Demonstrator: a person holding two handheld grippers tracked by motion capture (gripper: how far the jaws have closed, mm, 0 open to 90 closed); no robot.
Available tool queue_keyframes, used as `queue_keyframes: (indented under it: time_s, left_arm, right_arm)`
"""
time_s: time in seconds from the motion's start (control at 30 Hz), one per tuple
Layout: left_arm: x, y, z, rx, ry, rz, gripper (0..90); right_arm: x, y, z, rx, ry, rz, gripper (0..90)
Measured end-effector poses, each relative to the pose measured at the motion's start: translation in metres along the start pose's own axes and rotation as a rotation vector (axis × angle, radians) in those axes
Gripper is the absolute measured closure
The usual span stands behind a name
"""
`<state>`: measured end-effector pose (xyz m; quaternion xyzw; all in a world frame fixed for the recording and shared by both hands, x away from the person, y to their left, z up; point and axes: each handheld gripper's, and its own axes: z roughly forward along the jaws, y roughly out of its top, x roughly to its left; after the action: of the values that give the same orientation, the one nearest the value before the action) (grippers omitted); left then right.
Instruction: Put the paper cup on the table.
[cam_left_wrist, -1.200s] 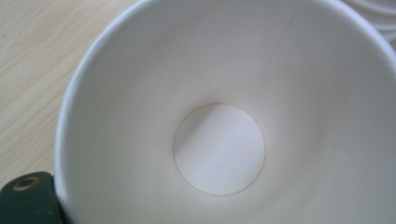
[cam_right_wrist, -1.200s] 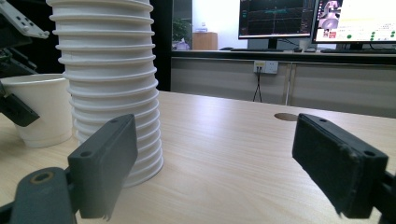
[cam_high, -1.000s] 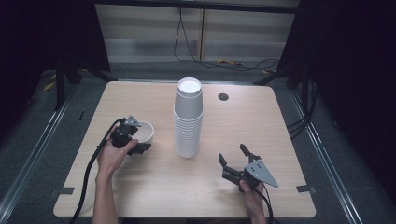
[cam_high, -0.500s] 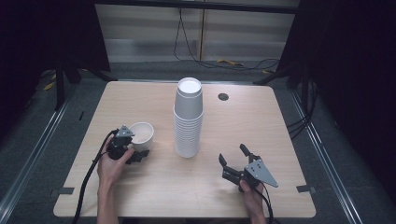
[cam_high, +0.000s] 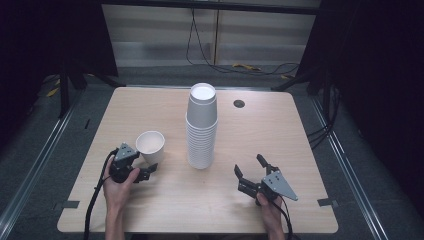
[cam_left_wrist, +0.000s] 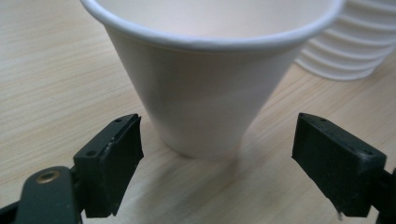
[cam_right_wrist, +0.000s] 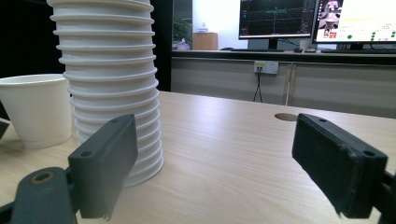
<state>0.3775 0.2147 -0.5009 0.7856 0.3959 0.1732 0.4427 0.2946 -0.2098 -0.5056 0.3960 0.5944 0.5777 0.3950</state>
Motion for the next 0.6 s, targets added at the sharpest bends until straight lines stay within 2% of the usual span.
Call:
queue_keyframes:
  time_s: [0.07,0.13,0.23,0.27,0.3,0.33,0.4,0.47,0.53,0.57,0.6]
  left_arm:
    - [-0.007,-0.001,-0.002,-0.011,-0.013,0.033,15.8]
    - [-0.015,-0.002,-0.006,-0.046,0.012,0.068,16.2]
    - [-0.022,-0.006,-0.011,-0.095,-0.015,0.032,16.2]
    - [-0.024,-0.006,-0.013,-0.087,-0.022,0.038,16.2]
    - [-0.028,-0.006,-0.014,-0.083,-0.009,0.039,16.2]
    - [-0.03,-0.006,-0.015,-0.084,0.012,0.059,16.2]
    - [-0.036,-0.006,-0.02,-0.103,-0.004,0.051,16.2]
    - [-0.037,-0.007,-0.021,-0.108,-0.005,0.048,16.2]
    - [-0.042,-0.009,-0.024,-0.14,0.006,0.042,16.3]
    - [-0.043,-0.011,-0.024,-0.155,-0.004,0.028,16.2]
    - [-0.045,-0.011,-0.024,-0.157,-0.016,0.035,16.2]
  right_arm:
    - [0.0,0.0,0.0,-0.002,0.0,0.001,14.2]
    - [0.0,0.0,0.0,0.0,0.0,0.0,14.2]
    - [0.0,0.0,0.0,-0.002,0.0,0.001,14.2]
    - [0.0,0.0,0.0,-0.002,0.0,0.001,14.2]
    - [0.0,0.0,0.0,-0.003,0.001,-0.001,14.2]
    - [0.0,0.0,0.0,-0.003,0.001,-0.001,14.2]
    - [0.0,0.0,0.0,-0.003,0.001,-0.001,14.2]
    - [0.0,0.0,0.0,-0.003,0.002,-0.002,14.2]
    - [0.0,0.0,0.0,-0.003,0.002,0.001,14.2]
    - [0.0,0.0,0.0,-0.003,0.002,0.0,14.2]
    - [0.0,0.0,0.0,-0.002,0.0,0.0,14.2]
